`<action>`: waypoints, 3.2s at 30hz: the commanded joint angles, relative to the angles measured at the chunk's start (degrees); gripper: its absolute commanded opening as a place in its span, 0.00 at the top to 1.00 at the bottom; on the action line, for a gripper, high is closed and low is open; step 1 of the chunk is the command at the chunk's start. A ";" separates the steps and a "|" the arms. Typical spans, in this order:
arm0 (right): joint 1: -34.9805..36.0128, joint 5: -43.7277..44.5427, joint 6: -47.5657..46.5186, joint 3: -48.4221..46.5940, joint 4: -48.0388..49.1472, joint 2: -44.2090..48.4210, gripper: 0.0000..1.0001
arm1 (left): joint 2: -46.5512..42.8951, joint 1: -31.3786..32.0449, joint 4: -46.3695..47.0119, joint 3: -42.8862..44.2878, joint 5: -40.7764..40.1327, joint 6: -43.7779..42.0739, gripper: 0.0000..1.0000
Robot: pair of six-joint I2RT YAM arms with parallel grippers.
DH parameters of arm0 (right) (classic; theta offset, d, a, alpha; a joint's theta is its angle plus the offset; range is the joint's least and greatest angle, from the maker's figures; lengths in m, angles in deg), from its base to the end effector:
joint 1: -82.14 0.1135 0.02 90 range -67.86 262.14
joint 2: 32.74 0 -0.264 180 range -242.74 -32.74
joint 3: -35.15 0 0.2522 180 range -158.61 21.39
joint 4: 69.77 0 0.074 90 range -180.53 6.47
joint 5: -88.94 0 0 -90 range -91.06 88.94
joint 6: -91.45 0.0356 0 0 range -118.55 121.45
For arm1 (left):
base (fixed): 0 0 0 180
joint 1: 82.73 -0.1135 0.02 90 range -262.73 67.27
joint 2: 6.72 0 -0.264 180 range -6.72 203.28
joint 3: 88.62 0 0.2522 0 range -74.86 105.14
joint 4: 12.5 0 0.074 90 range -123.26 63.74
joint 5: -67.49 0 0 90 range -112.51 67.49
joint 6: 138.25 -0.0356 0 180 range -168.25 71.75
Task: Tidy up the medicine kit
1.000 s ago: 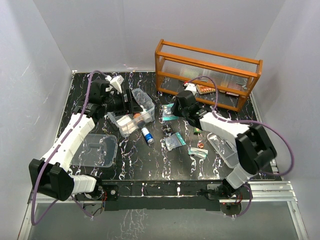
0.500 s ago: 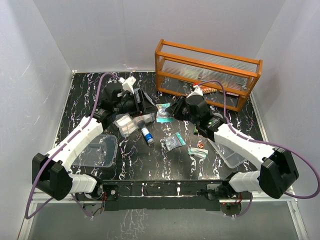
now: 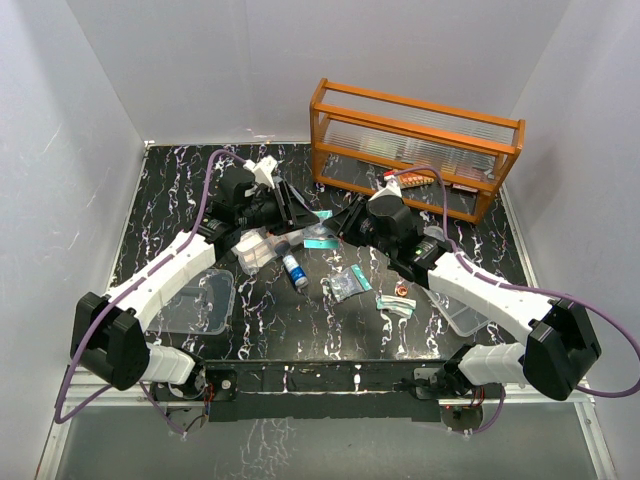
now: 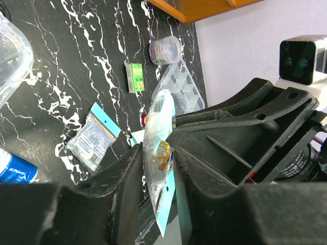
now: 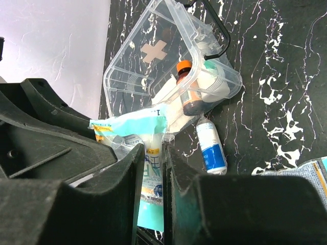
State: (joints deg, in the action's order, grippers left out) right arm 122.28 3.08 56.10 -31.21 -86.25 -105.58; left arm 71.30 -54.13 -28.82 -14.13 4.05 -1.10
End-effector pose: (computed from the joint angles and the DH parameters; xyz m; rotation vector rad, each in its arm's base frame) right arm 0.2261 0.1873 0.2946 0.3169 2.0885 0.9779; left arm 0.2702 -0.1655 0.3203 0.0050 2.1158 -1.2887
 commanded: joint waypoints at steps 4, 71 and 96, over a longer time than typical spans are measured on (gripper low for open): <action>0.22 -0.06 1.35 0.60 4.12 1.47 0.81 | -1.20 0.49 2.46 -1.40 1.10 -1.20 0.79; 0.17 12.72 -5.52 4.59 -7.73 12.42 0.59 | 29.78 -17.33 -53.25 30.34 4.71 -81.99 0.86; 0.15 12.66 -6.66 4.53 -7.65 12.85 0.59 | 30.26 -14.75 -47.29 30.31 -2.60 -77.71 0.57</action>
State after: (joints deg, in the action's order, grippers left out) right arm 122.30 14.07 49.76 -25.02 -95.78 -94.61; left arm 104.52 -69.70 -78.94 16.05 4.56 -81.38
